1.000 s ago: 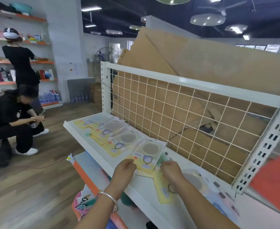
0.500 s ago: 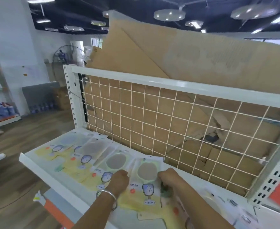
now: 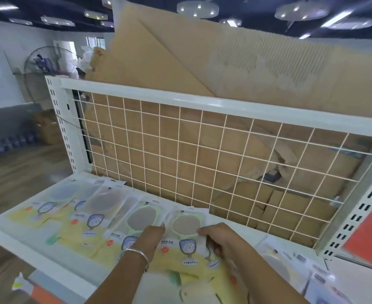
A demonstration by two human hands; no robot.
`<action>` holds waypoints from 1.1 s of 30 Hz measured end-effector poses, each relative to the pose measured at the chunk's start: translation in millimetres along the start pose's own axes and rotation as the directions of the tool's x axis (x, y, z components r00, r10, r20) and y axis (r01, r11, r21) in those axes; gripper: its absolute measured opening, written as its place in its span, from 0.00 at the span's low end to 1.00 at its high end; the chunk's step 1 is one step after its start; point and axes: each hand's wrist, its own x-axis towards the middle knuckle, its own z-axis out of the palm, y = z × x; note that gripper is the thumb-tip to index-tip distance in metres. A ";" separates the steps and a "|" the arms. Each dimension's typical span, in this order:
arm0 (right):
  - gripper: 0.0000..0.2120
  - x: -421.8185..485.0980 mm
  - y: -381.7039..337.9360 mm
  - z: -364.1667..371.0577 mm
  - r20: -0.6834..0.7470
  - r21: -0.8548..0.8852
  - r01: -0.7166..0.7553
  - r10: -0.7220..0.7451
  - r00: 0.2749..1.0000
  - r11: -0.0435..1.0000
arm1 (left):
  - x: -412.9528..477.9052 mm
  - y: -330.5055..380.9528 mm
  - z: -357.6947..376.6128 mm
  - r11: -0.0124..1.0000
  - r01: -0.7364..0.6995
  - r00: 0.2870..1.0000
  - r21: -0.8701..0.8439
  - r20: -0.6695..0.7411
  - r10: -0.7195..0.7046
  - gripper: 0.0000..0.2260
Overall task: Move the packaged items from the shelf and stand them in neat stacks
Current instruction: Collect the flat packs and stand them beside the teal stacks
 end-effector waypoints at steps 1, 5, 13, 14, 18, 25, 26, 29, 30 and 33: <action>0.13 1.7 0.6 0.8 0.004 0.049 -0.007 0.007 1.000 0.999 | -1.1 0.5 -1.6 0.999 0.006 1.000 -0.036 0.020 -0.006 0.09; 0.15 4.5 3.0 1.8 -0.006 0.147 -0.041 0.043 0.999 0.988 | -15.2 2.8 -1.0 0.958 0.069 0.992 -0.279 0.121 -0.037 0.12; 0.17 4.0 9.7 -5.4 -0.020 0.304 -0.073 0.083 0.996 0.950 | -5.1 -5.1 6.0 0.937 0.164 0.976 -0.309 0.186 -0.110 0.09; 0.17 4.5 9.9 -4.9 -0.039 0.299 -0.057 0.072 0.997 0.952 | -5.0 -4.1 9.3 0.943 0.162 0.977 -0.289 0.180 -0.113 0.09; 0.13 0.3 12.8 -2.6 -0.060 0.312 -0.032 0.053 0.997 0.949 | -9.9 -2.7 16.5 0.967 0.130 0.983 -0.219 0.156 -0.096 0.06; 0.21 -16.4 27.3 -26.4 -0.101 0.338 -0.040 0.078 0.992 0.940 | -24.7 6.1 30.4 0.988 0.026 0.993 -0.150 0.121 -0.007 0.16; 0.21 -18.9 31.8 -29.8 -0.116 0.341 -0.037 0.081 0.990 0.939 | -26.8 6.8 33.7 0.991 0.000 0.993 -0.137 0.117 0.016 0.18; 0.21 -28.9 45.8 -37.2 -0.136 0.380 -0.054 0.113 0.984 0.924 | -36.4 11.6 39.9 0.995 -0.065 0.986 -0.082 0.147 0.077 0.19; 0.22 -32.2 50.5 -40.3 -0.143 0.398 -0.047 0.113 0.983 0.916 | -38.8 13.5 40.4 0.995 -0.063 0.986 -0.071 0.149 0.073 0.18; 0.20 -45.3 62.2 -50.3 -0.198 0.470 0.005 0.100 0.975 0.882 | -34.0 11.2 39.9 0.995 -0.049 0.990 -0.090 0.128 0.060 0.15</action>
